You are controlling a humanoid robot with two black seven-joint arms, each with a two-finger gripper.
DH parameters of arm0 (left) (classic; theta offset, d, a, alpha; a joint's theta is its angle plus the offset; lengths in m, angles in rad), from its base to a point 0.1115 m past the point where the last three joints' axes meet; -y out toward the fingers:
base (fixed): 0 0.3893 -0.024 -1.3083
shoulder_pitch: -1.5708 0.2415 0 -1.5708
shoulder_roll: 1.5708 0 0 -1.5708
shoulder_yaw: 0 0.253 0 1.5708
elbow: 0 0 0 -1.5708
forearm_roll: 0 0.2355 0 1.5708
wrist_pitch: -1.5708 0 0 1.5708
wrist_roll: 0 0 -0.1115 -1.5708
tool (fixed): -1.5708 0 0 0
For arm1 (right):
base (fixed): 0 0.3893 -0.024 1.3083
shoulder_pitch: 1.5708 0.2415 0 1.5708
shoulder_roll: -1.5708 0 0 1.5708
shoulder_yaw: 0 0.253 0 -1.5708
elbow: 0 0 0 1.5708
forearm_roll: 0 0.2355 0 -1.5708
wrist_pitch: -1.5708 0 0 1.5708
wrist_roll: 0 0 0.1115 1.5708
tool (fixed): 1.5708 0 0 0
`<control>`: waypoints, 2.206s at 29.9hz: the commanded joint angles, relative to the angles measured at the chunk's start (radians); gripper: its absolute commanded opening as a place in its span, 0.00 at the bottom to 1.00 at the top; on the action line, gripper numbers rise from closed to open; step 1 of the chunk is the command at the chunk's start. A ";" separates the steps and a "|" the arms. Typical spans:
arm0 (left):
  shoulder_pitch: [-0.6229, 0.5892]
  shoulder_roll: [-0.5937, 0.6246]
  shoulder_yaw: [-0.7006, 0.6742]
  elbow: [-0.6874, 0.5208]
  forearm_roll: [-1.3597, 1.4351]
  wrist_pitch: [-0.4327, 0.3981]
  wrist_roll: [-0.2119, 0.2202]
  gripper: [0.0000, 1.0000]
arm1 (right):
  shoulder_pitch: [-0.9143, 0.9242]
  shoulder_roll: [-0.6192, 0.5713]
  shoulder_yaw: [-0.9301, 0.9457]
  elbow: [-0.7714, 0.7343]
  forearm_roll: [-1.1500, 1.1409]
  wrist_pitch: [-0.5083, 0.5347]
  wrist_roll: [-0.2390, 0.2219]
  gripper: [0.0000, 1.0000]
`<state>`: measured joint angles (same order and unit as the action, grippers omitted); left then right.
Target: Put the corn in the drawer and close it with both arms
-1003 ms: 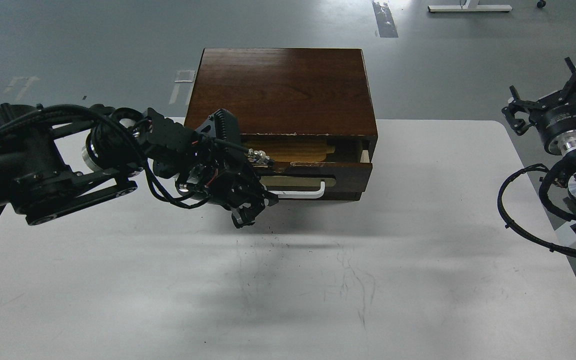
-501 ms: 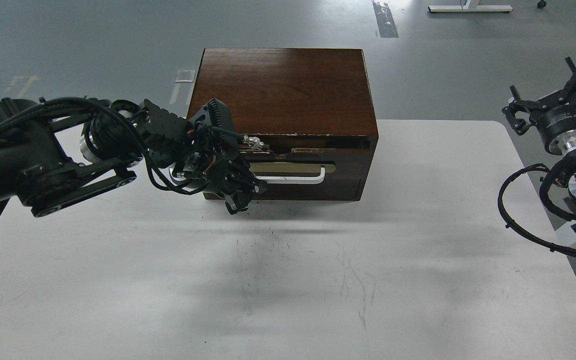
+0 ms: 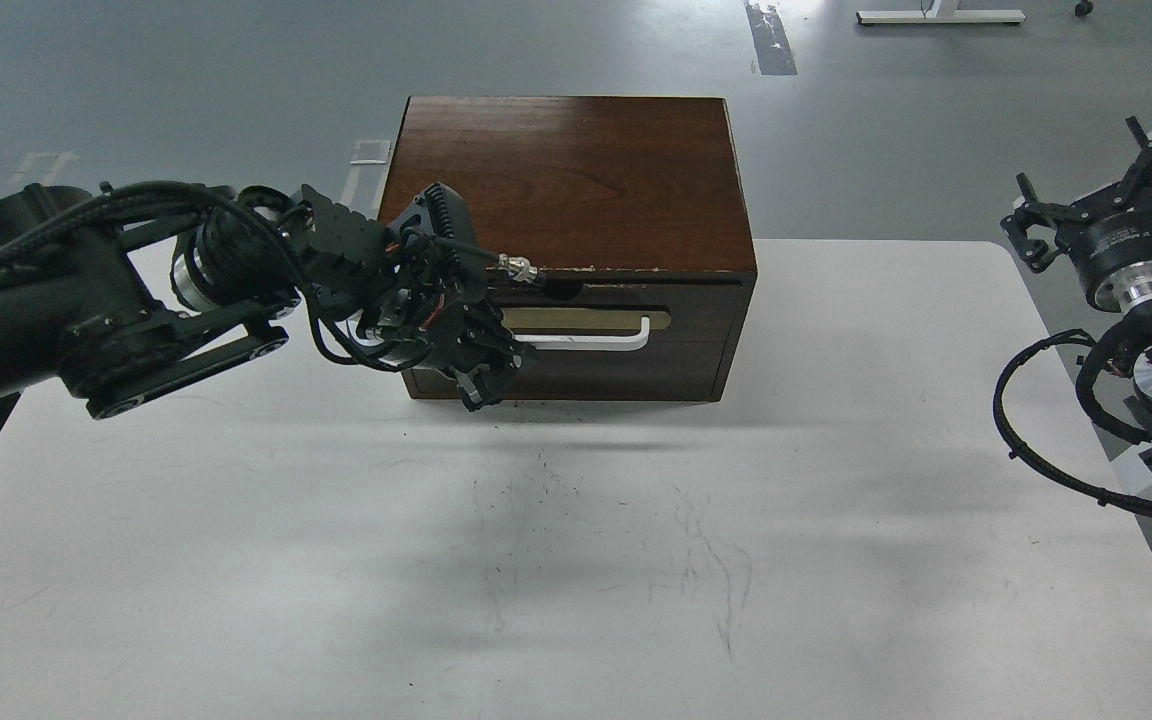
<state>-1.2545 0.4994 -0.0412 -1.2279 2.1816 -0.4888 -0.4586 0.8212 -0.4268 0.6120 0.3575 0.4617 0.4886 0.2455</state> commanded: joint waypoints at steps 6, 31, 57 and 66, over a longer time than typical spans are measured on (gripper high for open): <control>-0.003 0.001 0.000 0.007 0.000 0.000 0.000 0.00 | -0.002 -0.001 0.000 0.000 0.000 0.000 0.000 1.00; 0.016 0.240 -0.259 -0.217 -0.641 0.000 -0.008 0.00 | -0.013 -0.017 0.000 0.004 0.000 0.000 0.009 1.00; 0.298 0.053 -0.379 0.826 -2.379 0.000 0.020 0.98 | 0.035 0.039 0.045 -0.003 0.005 0.000 0.011 1.00; 0.487 -0.057 -0.569 0.831 -2.403 0.000 0.018 0.98 | 0.024 0.126 0.049 -0.035 0.008 0.000 0.005 1.00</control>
<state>-0.8102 0.4750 -0.5750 -0.3981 -0.2201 -0.4886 -0.4391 0.8484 -0.3433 0.6600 0.3418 0.4682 0.4887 0.2507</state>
